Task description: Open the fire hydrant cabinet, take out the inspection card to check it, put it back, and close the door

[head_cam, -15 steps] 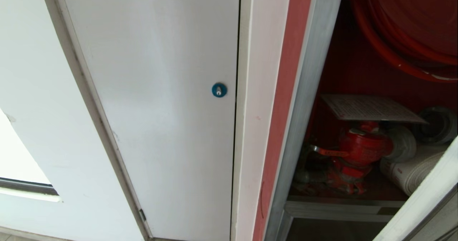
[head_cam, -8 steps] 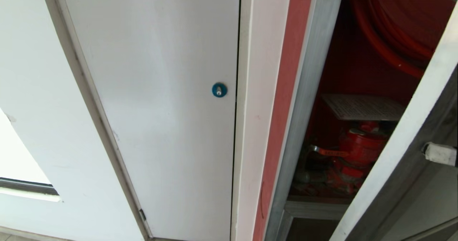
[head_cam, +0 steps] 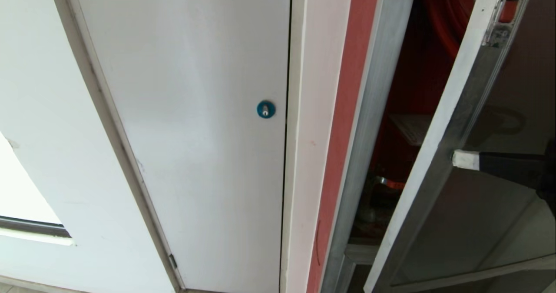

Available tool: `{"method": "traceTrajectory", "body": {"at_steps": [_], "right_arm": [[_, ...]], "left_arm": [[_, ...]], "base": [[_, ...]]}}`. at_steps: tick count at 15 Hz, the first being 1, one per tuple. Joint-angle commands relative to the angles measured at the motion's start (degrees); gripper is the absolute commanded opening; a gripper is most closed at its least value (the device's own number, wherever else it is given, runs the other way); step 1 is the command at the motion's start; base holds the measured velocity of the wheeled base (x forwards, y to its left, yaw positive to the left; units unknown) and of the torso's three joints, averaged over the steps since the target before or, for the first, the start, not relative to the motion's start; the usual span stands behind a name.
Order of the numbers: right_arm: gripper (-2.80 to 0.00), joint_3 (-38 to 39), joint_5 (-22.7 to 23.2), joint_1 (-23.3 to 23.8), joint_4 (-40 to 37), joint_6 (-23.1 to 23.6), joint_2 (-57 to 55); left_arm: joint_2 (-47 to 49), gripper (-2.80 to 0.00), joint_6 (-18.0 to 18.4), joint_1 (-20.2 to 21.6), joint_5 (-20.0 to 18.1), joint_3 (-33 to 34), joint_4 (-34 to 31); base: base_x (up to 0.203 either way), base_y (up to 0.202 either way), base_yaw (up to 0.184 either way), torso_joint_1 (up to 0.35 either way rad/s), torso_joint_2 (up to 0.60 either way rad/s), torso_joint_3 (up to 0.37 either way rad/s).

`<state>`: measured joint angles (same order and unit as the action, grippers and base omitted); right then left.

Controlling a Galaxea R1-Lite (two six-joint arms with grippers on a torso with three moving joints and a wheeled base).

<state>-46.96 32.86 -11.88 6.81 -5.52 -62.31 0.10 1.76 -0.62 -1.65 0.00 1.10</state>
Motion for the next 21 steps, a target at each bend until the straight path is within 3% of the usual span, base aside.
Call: {"method": "traceTrajectory", "body": {"at_steps": [1, 11, 21], "right_arm": [[-2.80, -0.40, -6.19, -3.34, 4.40, 0.43, -4.61], [-2.80, -0.75, -13.49, -3.42, 16.28, 0.69, -14.43], [-2.80, -4.83, -16.99, -2.14, 16.83, 0.60, -19.42]], "left_arm": [[-0.01, -2.80, 0.00, 0.01, -0.02, 0.70, 0.05], [-0.01, -2.80, 0.00, 0.01, -0.02, 0.73, 0.05], [-0.01, -2.80, 0.00, 0.01, -0.02, 0.70, 0.05]], "base": [[0.000, 0.000, 0.000, 0.000, 0.00, 0.000], [0.000, 0.000, 0.000, 0.000, 0.00, 0.000], [0.000, 0.000, 0.000, 0.000, 0.00, 0.000]]}}
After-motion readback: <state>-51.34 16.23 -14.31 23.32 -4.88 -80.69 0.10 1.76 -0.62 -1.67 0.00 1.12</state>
